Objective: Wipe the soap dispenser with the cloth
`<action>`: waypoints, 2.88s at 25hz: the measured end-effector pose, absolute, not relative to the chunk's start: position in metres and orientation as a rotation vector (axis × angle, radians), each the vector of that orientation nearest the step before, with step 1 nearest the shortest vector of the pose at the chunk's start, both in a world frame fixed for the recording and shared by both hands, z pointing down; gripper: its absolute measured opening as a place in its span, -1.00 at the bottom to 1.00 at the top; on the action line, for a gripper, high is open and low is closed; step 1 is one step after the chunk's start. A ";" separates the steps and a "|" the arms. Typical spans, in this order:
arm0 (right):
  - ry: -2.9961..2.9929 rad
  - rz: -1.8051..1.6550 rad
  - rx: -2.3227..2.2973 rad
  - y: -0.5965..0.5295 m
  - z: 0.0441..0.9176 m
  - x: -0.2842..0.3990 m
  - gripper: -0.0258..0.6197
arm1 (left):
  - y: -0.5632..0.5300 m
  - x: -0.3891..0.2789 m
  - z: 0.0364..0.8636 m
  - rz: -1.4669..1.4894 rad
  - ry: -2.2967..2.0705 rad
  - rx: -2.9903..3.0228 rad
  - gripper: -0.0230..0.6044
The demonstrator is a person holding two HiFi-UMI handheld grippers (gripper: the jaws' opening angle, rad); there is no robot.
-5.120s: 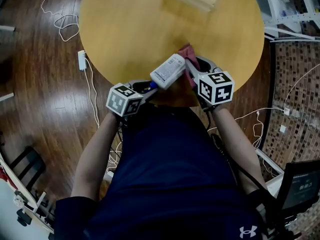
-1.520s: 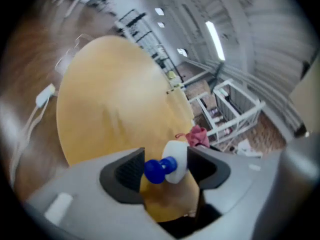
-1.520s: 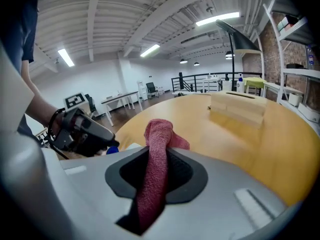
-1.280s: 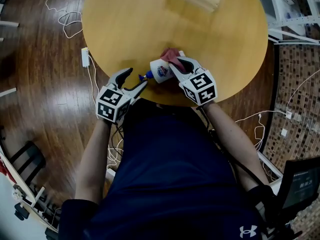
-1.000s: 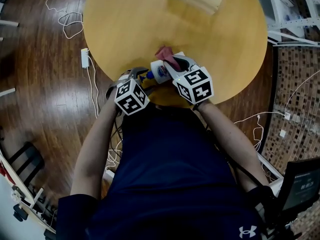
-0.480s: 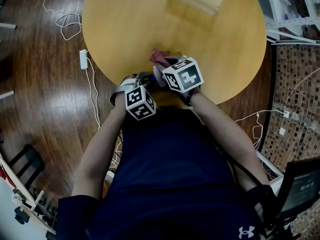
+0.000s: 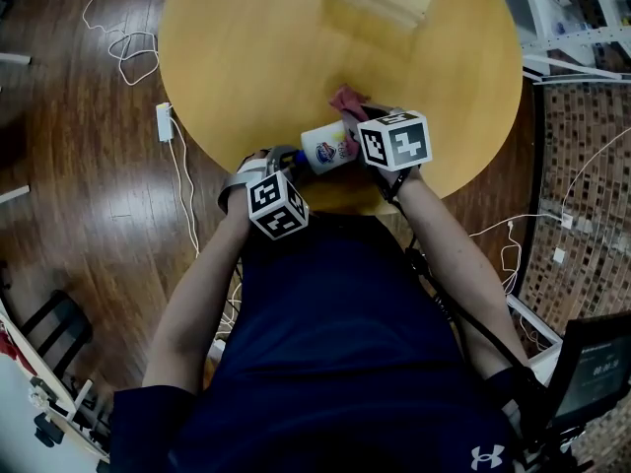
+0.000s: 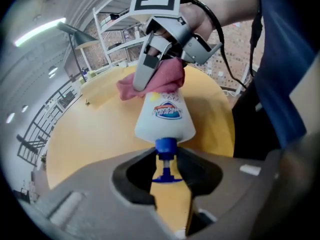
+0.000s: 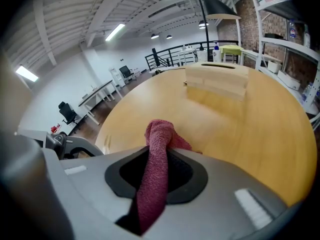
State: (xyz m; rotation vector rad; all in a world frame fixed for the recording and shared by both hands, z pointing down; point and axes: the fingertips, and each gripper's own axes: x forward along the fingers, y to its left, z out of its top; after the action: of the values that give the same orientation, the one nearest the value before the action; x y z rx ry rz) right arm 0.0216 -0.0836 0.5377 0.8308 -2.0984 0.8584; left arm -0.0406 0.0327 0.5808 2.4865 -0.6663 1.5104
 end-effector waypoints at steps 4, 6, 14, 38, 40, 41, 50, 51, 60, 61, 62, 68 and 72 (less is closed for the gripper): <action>-2.081 0.846 0.882 -0.092 0.541 0.038 -0.68 | 0.032 -0.041 0.582 1.518 -0.650 2.492 -0.52; -2.060 0.816 0.922 -0.096 0.541 0.044 -0.68 | 0.031 -0.041 0.582 1.530 -0.642 2.491 -0.52; -2.314 0.543 0.611 -0.025 0.513 -0.044 -0.68 | 0.032 -0.038 0.582 1.557 -0.622 2.479 -0.52; -2.187 0.554 0.980 -0.064 0.534 0.057 -0.69 | 0.028 -0.044 0.585 1.579 -0.549 2.439 -0.51; -2.199 0.536 0.962 -0.060 0.529 0.048 -0.68 | 0.028 -0.043 0.585 1.569 -0.533 2.429 -0.50; -2.227 0.523 0.935 -0.056 0.525 0.037 -0.68 | 0.028 -0.044 0.585 1.559 -0.527 2.422 -0.50; -2.377 0.361 0.593 0.009 0.514 -0.048 -0.68 | 0.025 -0.045 0.582 1.448 -0.420 2.325 -0.50; -2.372 0.357 0.608 0.007 0.515 -0.043 -0.68 | 0.025 -0.045 0.582 1.443 -0.412 2.321 -0.50; -2.297 0.531 1.013 -0.051 0.530 0.058 -0.69 | 0.023 -0.048 0.583 1.383 -0.392 2.309 -0.49; -2.288 0.543 1.037 -0.054 0.530 0.064 -0.69 | 0.023 -0.048 0.583 1.381 -0.392 2.306 -0.49; -2.279 0.566 1.065 -0.056 0.530 0.071 -0.69 | 0.023 -0.048 0.582 1.384 -0.392 2.304 -0.49; -2.283 0.571 1.060 -0.045 0.518 0.059 -0.68 | 0.029 -0.045 0.577 1.301 -0.332 2.217 -0.49; -2.448 0.440 0.752 -0.001 0.497 -0.010 -0.68 | 0.038 -0.038 0.570 1.087 -0.288 2.053 -0.49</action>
State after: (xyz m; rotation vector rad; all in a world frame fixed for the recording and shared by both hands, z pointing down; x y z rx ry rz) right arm -0.0102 -0.0014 0.4973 0.7525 -2.4475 0.4405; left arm -0.0382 0.0382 0.5702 2.0530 -0.2875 1.0873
